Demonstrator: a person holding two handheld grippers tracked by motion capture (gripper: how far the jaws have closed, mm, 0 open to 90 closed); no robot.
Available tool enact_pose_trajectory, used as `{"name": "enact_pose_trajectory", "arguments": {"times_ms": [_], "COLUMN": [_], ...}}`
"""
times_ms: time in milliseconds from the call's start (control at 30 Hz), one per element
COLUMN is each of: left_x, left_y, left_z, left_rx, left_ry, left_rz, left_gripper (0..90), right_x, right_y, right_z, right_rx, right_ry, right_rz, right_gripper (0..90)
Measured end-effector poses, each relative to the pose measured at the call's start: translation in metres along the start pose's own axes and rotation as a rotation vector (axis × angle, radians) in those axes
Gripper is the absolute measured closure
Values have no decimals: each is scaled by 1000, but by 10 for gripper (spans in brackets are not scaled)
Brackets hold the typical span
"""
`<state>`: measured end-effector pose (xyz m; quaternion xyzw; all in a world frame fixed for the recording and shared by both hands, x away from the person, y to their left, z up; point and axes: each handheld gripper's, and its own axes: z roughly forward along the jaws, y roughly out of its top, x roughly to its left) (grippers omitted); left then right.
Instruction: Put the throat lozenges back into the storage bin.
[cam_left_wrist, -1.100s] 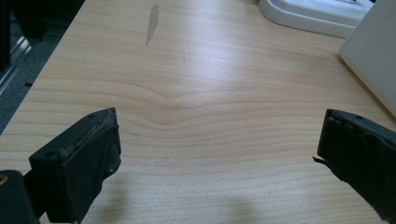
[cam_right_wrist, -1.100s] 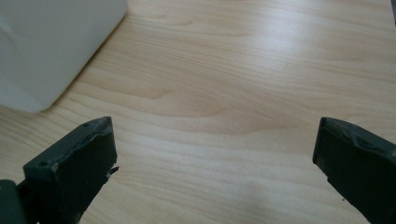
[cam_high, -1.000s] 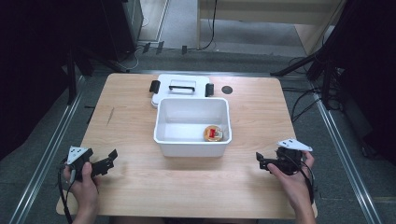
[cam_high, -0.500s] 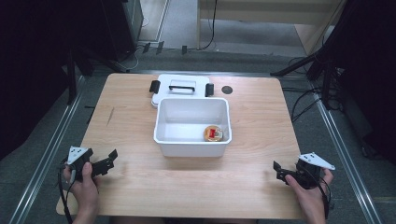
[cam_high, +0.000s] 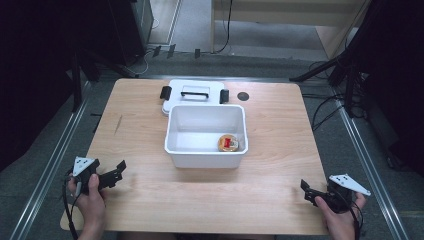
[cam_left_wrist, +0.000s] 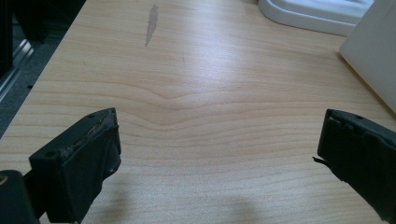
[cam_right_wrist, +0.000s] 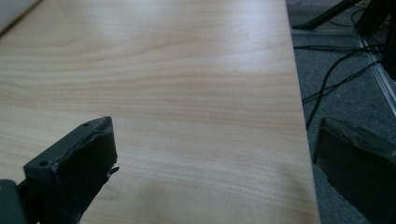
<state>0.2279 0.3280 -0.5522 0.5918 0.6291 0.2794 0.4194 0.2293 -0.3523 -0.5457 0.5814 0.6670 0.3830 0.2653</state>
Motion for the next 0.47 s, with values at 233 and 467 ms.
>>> {"name": "enact_pose_trajectory", "arguments": {"times_ms": [233, 467], "left_x": [-1, -1], "left_y": [0, 0], "left_z": [0, 0], "left_rx": [3, 5], "left_ry": [0, 2], "left_rz": [5, 11], "left_gripper": [0, 0], "right_x": [-5, -2], "right_y": [-1, -1], "right_z": [0, 3], "right_rx": [-32, -3], "right_ry": [14, 5], "right_rz": [67, 45], "right_gripper": [27, 33]}}
